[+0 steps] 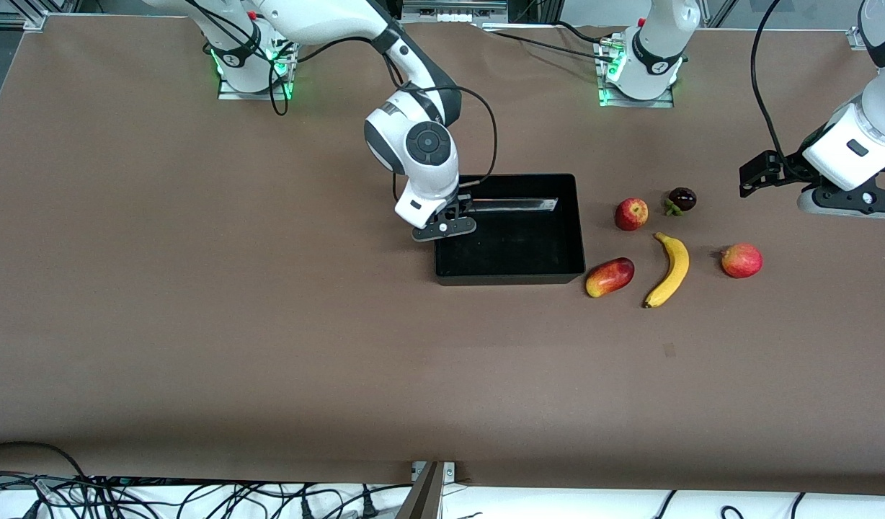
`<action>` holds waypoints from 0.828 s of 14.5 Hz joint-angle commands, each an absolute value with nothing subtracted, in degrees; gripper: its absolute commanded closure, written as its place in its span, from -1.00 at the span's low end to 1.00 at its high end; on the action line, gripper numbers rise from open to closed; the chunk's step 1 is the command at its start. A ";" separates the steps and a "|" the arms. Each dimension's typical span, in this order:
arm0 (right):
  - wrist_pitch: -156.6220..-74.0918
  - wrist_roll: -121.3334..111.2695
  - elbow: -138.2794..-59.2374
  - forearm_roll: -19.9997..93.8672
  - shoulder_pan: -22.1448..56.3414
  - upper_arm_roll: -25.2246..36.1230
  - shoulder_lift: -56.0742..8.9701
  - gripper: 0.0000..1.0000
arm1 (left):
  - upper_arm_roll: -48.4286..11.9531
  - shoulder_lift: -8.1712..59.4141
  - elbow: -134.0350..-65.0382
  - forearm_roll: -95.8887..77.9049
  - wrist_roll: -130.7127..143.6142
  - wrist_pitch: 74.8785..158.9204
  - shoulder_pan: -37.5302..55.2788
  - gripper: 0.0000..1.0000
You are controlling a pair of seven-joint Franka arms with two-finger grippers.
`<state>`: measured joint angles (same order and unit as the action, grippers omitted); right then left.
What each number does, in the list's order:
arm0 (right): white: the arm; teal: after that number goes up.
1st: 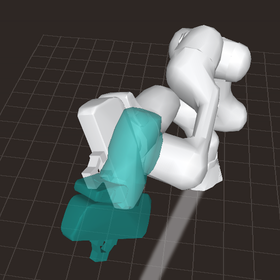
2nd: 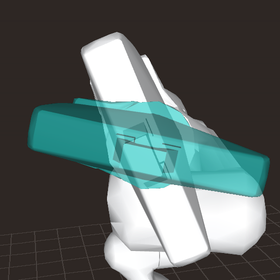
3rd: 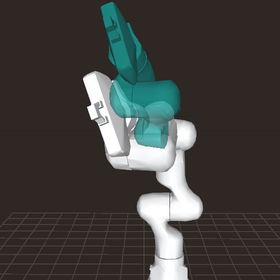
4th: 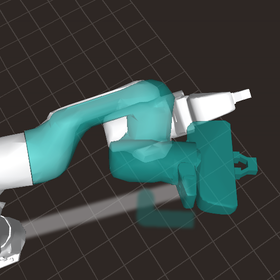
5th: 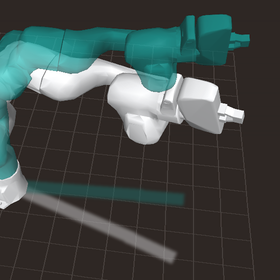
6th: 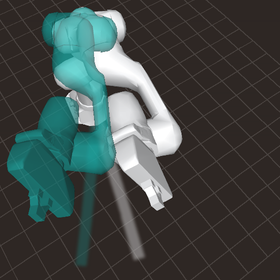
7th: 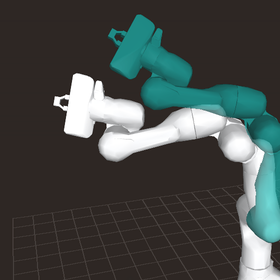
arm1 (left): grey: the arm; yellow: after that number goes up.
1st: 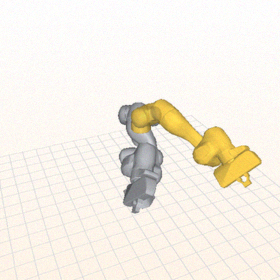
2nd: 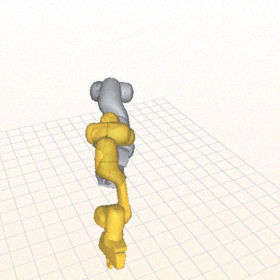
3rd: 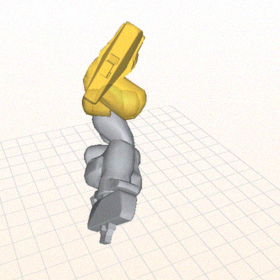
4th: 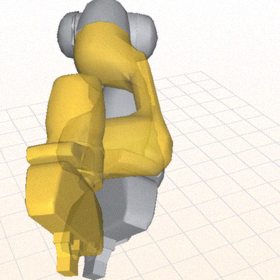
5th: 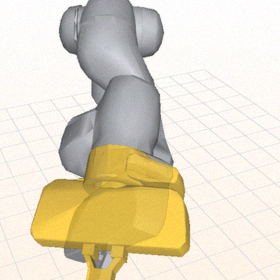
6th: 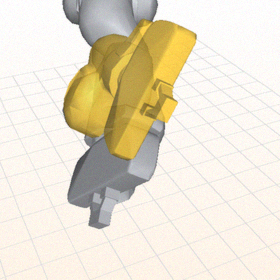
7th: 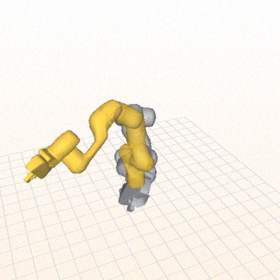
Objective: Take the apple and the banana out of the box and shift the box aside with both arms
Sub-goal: 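Reach the right gripper to the black box rim and grasp it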
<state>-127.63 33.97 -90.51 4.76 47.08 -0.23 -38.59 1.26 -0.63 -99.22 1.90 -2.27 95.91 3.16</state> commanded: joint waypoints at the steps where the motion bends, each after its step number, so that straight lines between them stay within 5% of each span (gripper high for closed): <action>1: -127.44 34.72 -88.95 4.39 47.02 0.44 -39.02 1.00 | 0.79 -1.14 -98.35 1.76 -1.76 94.66 3.16 -1.00; 6: -125.26 34.01 -88.86 4.75 43.34 0.44 -37.01 1.00 | 0.70 -0.97 -98.17 1.76 -1.84 94.48 3.16 -1.00; 12: -107.60 21.39 -80.78 7.55 30.52 0.70 -32.00 1.00 | 0.97 -0.97 -98.09 1.76 -1.85 93.87 3.16 -1.00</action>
<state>-113.25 27.58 -83.33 5.09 34.78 1.34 -34.27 0.86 -0.64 -99.01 1.91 -2.27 95.37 3.18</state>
